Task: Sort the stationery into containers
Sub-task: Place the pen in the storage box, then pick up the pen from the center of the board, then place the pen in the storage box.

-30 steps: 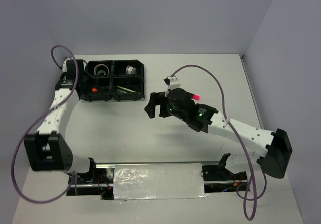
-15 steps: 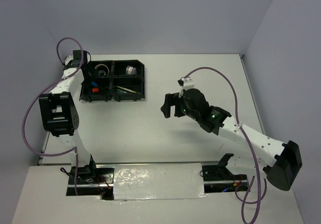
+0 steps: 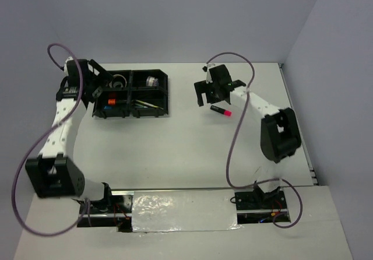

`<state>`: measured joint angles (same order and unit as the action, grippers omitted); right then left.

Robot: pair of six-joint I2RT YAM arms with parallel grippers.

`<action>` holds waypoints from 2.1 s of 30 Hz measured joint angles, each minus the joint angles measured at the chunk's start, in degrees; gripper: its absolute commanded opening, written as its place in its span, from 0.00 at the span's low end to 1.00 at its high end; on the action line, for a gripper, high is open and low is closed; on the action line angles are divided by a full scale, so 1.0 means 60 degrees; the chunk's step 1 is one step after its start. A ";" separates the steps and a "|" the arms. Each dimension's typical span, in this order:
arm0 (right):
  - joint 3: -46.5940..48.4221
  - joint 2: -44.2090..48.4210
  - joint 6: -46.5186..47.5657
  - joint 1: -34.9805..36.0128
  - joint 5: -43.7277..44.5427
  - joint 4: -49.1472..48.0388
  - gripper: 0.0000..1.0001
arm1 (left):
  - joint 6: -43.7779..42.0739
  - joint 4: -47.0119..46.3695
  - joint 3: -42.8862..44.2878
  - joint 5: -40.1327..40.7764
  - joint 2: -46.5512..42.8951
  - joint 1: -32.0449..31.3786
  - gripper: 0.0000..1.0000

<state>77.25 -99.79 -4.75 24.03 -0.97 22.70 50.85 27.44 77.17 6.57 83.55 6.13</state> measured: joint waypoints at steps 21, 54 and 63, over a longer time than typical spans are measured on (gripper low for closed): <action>0.1683 -0.3220 0.1803 -0.1512 0.0204 0.2929 0.34 | -0.3384 0.0444 -0.4328 -0.2707 -0.4233 -0.2055 0.99; 0.1082 0.0412 -0.3198 0.5151 -0.0430 -0.1082 0.23 | 0.1293 -0.4987 -0.6251 -0.5697 -0.4346 -0.2328 0.09; 0.0066 0.0900 -0.3778 0.4867 -0.0288 -0.1472 1.00 | 0.0499 -0.2754 -0.4962 -0.4087 -0.3220 -0.1490 0.00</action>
<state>77.65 -94.39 -27.42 53.23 -2.70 13.87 53.84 10.92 47.40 -17.96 64.23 -2.81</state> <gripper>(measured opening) 0.994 0.217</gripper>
